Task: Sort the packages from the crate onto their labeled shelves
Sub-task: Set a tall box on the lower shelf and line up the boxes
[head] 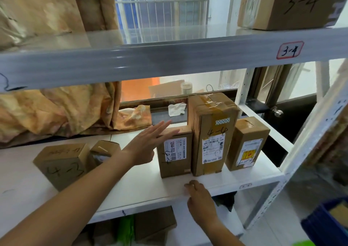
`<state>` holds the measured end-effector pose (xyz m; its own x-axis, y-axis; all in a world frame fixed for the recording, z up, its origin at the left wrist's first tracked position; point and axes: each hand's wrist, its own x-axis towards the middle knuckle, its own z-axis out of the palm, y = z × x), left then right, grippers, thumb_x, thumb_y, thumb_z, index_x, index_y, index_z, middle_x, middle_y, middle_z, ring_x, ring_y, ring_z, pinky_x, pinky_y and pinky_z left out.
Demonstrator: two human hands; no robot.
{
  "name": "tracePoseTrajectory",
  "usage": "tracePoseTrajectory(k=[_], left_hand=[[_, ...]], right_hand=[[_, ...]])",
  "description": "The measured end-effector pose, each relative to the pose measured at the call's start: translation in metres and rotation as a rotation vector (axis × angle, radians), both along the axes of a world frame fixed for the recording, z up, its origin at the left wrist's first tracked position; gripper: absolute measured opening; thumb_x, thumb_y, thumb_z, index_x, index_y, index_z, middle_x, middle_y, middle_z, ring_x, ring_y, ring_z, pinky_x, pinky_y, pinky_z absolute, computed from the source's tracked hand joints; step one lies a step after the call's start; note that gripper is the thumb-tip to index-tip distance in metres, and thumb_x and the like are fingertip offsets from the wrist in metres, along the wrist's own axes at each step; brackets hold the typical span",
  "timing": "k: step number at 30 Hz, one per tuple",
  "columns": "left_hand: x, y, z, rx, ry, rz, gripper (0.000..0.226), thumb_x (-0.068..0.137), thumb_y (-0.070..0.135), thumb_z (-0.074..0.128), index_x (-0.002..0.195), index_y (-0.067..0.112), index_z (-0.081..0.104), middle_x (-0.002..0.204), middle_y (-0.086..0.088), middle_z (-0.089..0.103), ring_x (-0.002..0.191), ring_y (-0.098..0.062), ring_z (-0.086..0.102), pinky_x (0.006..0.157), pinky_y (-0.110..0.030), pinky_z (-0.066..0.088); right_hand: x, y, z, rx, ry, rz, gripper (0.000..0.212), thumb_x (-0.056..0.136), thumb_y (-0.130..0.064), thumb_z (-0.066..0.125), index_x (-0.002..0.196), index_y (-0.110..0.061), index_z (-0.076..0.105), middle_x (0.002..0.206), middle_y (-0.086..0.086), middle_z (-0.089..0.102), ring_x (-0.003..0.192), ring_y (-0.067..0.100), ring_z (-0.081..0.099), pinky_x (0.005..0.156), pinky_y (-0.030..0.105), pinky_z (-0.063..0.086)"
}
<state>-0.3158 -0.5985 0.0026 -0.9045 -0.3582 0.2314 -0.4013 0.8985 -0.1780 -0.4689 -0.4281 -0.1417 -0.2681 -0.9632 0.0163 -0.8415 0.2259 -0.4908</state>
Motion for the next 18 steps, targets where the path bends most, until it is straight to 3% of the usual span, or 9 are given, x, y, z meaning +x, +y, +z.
tracePoseTrajectory(k=[5,9,15,18], left_hand=[[0.0,0.0,-0.013,0.263,0.272,0.184,0.081,0.086,0.019,0.06,0.149,0.031,0.011,0.153,-0.006,0.021,0.138,-0.028,0.029,0.098,-0.045,0.046],[-0.008,-0.007,-0.019,0.455,0.437,0.264,0.054,0.09,0.011,0.059,0.14,0.024,0.042,0.143,-0.008,0.043,0.129,-0.028,0.042,0.099,-0.045,0.046],[-0.013,0.001,-0.018,0.468,0.5,0.253,0.047,0.09,0.002,0.056,0.134,0.016,0.05,0.131,-0.01,0.051,0.119,-0.027,0.048,0.096,-0.034,0.046],[-0.011,0.001,-0.019,0.487,0.488,0.246,0.051,0.09,0.004,0.057,0.137,0.02,0.046,0.134,-0.011,0.048,0.122,-0.028,0.046,0.098,-0.037,0.046]], right_hand=[[-0.005,0.001,-0.006,0.006,0.036,0.038,0.047,0.09,-0.006,0.05,0.136,-0.019,0.048,0.144,0.004,0.043,0.125,0.022,0.047,0.107,0.032,0.037],[-0.004,-0.007,0.002,0.09,0.059,0.131,0.055,0.096,-0.009,0.041,0.147,-0.021,0.026,0.154,-0.003,0.022,0.136,0.018,0.031,0.113,0.027,0.025],[-0.001,-0.009,-0.004,0.08,0.097,0.165,0.06,0.094,-0.009,0.042,0.149,-0.02,0.02,0.156,-0.002,0.019,0.139,0.018,0.024,0.114,0.028,0.022],[-0.002,-0.007,-0.009,0.082,0.117,0.178,0.059,0.094,-0.01,0.043,0.148,-0.018,0.022,0.155,-0.001,0.021,0.14,0.018,0.022,0.116,0.028,0.019]])
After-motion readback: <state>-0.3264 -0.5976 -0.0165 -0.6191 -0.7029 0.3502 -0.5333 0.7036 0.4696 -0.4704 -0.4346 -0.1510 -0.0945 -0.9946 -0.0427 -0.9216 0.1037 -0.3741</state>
